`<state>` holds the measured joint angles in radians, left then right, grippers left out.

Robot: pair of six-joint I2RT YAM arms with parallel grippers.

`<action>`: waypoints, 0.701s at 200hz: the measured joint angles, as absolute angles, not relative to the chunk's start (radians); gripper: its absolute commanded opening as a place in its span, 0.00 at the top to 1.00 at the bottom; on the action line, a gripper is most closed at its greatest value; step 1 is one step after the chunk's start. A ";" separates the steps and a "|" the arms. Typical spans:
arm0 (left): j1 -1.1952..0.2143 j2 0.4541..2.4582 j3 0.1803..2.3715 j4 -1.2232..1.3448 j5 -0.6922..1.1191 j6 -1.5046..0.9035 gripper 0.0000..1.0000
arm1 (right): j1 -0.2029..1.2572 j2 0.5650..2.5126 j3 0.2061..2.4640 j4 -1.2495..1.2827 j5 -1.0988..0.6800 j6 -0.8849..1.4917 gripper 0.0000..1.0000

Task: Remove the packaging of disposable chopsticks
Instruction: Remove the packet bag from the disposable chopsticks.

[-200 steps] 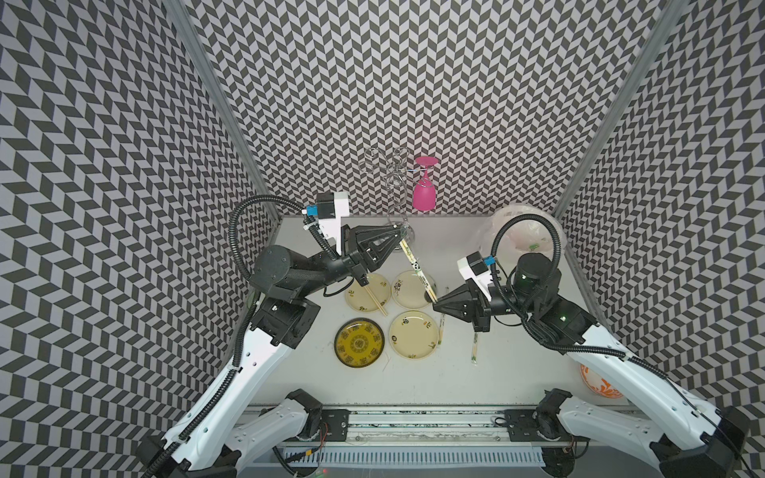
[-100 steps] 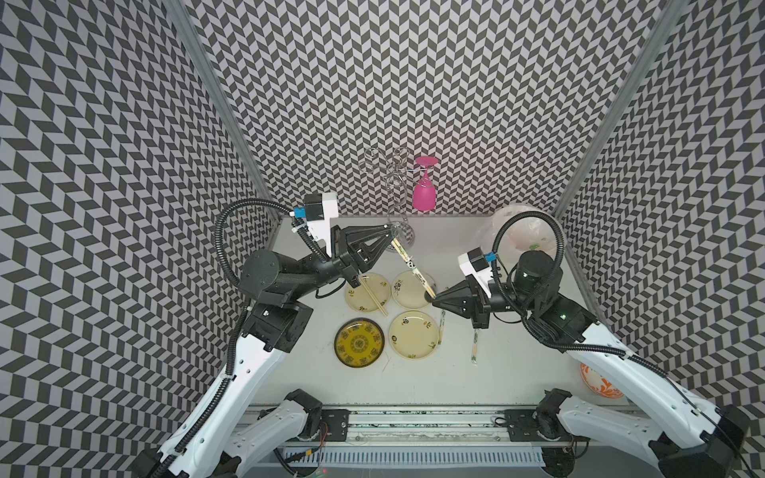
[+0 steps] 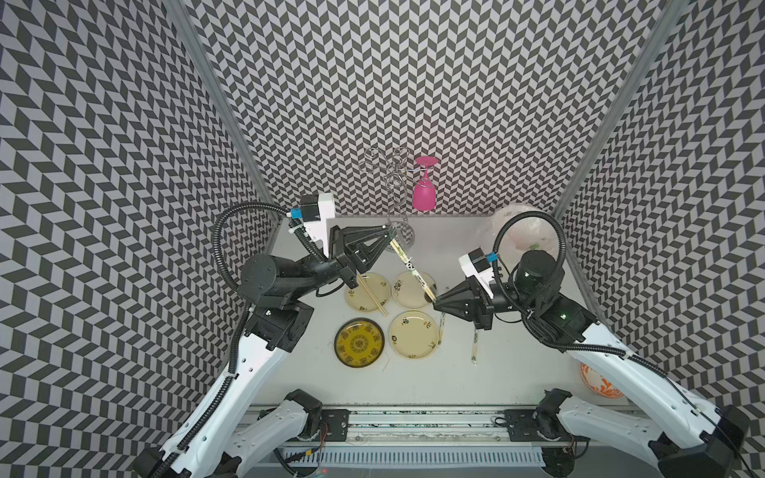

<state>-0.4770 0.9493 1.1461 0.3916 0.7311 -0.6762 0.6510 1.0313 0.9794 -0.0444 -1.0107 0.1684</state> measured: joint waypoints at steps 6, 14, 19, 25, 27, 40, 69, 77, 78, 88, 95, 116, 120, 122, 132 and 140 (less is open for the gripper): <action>-0.477 0.949 1.146 0.392 0.733 -0.676 1.00 | 0.650 1.031 0.979 -0.045 -1.011 0.164 1.00; -0.477 0.949 1.146 0.393 0.735 -0.676 1.00 | 0.650 1.032 0.979 -0.045 -1.010 0.168 1.00; -0.477 0.949 1.146 0.392 0.735 -0.675 1.00 | 0.650 1.033 0.979 -0.046 -1.010 0.168 1.00; -0.477 0.949 1.146 0.392 0.735 -0.675 1.00 | 0.650 1.034 0.979 -0.046 -1.010 0.167 1.00; -0.477 0.949 1.146 0.392 0.736 -0.675 1.00 | 0.650 1.035 0.979 -0.046 -1.010 0.167 1.00; -0.477 0.949 1.146 0.390 0.735 -0.672 1.00 | 0.650 1.036 0.979 -0.050 -1.006 0.165 1.00; -0.477 0.943 1.147 0.363 0.728 -0.646 1.00 | 0.649 1.036 0.986 -0.080 -0.980 0.153 1.00; -0.476 0.939 1.147 0.351 0.724 -0.637 1.00 | 0.649 1.036 0.987 -0.086 -0.969 0.149 1.00; -0.476 0.939 1.147 0.350 0.723 -0.636 1.00 | 0.649 1.036 0.987 -0.087 -0.968 0.149 1.00; -0.474 0.931 1.147 0.332 0.717 -0.623 1.00 | 0.649 1.036 0.990 -0.097 -0.953 0.144 1.00; -0.473 0.925 1.147 0.322 0.712 -0.618 1.00 | 0.647 1.037 0.992 -0.101 -0.946 0.141 1.00; -0.469 0.907 1.147 0.311 0.695 -0.609 1.00 | 0.645 1.045 0.994 -0.105 -0.934 0.139 1.00; -0.468 0.903 1.147 0.311 0.693 -0.609 1.00 | 0.645 1.048 0.994 -0.104 -0.934 0.139 1.00; -0.467 0.901 1.147 0.311 0.693 -0.609 1.00 | 0.645 1.049 0.994 -0.102 -0.934 0.139 1.00; -0.466 0.892 1.147 0.311 0.691 -0.609 1.00 | 0.645 1.054 0.994 -0.096 -0.932 0.140 1.00; -0.466 0.886 1.147 0.312 0.689 -0.611 1.00 | 0.645 1.054 0.992 -0.093 -0.930 0.142 1.00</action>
<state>-0.4656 0.8860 1.1465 0.3119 0.6888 -0.6109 0.6445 1.0542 0.9924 -0.0929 -0.9298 0.1417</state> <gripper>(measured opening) 0.076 0.047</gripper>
